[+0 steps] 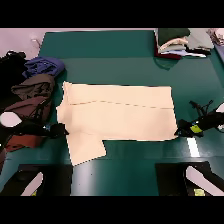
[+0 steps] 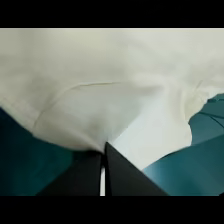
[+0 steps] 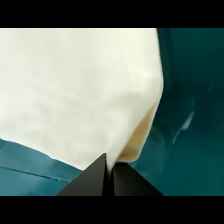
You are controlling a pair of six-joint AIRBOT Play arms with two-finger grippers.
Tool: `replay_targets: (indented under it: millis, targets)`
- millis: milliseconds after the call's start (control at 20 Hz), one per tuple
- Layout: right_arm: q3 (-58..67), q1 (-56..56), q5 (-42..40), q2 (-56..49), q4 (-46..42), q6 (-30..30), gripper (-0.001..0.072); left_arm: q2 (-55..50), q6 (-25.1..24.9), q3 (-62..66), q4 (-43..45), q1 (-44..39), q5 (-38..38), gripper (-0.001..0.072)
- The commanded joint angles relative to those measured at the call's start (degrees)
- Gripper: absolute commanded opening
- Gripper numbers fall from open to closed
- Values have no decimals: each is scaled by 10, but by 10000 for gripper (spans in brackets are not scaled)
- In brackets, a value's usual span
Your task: Fold the shirts.
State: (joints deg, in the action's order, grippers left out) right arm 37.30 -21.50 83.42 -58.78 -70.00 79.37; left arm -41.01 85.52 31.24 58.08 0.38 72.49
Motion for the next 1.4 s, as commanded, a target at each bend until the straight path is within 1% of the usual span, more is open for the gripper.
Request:
replay_targets:
  millis: [0,50,150,250,300,450,600,800,950,1000,1050,1100,1150,1250,1300,1350]
  targets:
    - [41,34,87,81,-89,7,15,85,43,7,1,0,109,22]
    - [45,37,99,107,-109,8,15,108,52,10,-1,0,136,22]
    - [47,37,84,151,-122,8,15,121,62,25,2,0,142,22]
    - [50,41,57,158,-120,13,14,106,61,47,3,0,78,21]
    - [61,47,52,144,-121,17,14,88,59,60,10,0,43,22]
    - [124,72,18,68,-121,21,14,-8,40,125,57,0,-37,22]
    - [211,104,-27,-36,-116,34,14,-137,14,201,57,0,-95,23]
    - [318,133,-53,-165,-70,33,15,-286,10,296,57,0,-148,24]
    - [378,137,-70,-235,-28,33,17,-351,8,350,56,0,-180,24]
    - [395,136,-71,-253,-15,23,26,-362,8,365,56,0,-182,27]
    - [410,131,-72,-266,-3,14,163,-367,8,378,56,0,-184,255]
    - [424,121,-68,-276,18,10,339,-367,11,384,56,0,-192,571]
    - [432,108,-58,-281,42,-1,404,-367,10,392,56,0,-189,599]
    - [431,75,-34,-281,74,-30,412,-367,10,402,55,0,-168,596]
    - [419,55,-23,-278,75,-38,472,-367,10,402,49,0,-157,595]
    - [400,32,-17,-278,76,-43,514,-367,10,400,49,0,-150,506]
